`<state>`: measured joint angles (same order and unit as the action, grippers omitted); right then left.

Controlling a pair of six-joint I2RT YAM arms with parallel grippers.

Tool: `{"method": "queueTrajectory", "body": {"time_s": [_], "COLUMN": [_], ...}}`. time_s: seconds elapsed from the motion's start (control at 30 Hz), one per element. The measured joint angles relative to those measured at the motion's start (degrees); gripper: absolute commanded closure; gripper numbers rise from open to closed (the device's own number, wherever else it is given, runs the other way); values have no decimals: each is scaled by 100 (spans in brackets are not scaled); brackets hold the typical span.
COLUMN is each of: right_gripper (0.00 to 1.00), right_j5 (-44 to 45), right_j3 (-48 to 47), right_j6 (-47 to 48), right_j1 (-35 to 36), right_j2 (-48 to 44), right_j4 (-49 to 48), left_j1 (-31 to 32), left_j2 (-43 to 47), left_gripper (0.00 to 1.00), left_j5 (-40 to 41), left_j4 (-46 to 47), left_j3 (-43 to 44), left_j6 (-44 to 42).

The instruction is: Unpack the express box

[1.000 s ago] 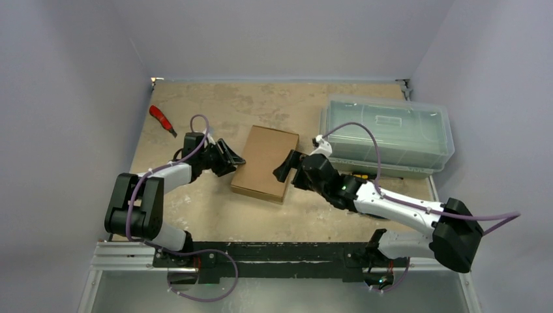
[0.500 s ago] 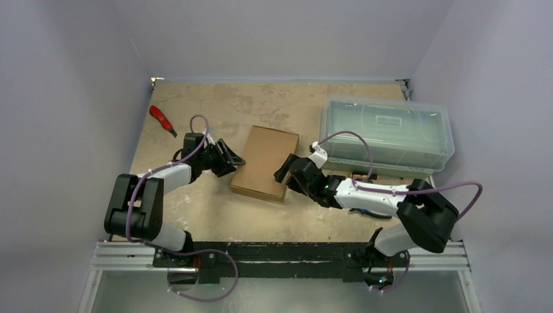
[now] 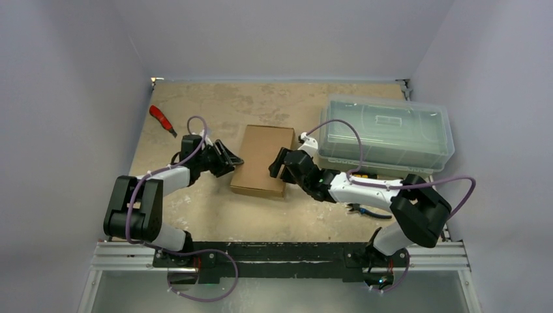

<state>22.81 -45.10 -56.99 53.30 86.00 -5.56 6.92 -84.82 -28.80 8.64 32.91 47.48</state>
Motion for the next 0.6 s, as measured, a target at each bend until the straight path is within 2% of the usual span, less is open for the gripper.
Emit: {"method": "queueTrajectory", "body": {"time_s": [0.23,0.33,0.43,0.6], "right_gripper": [28,28,28,26], "right_j5": [55,-46,-339,-680], "right_j3": [-1058,-1655,-2210,-2371], "right_j6": [717,758,723,647], "right_j1": [269,542,826,925], "right_j2": [0,33,219,496], "right_j4": [391,212,-210,-337], "left_j1": [-122,-184,-48,39], "left_j2": [15,28,-83,-74], "left_gripper": [52,52,52,50], "left_j5": [122,382,409,184], "left_j4": [542,719,396,264], "left_j3": [-197,-234,-409,-439], "left_j6": [149,151,107,122]}}
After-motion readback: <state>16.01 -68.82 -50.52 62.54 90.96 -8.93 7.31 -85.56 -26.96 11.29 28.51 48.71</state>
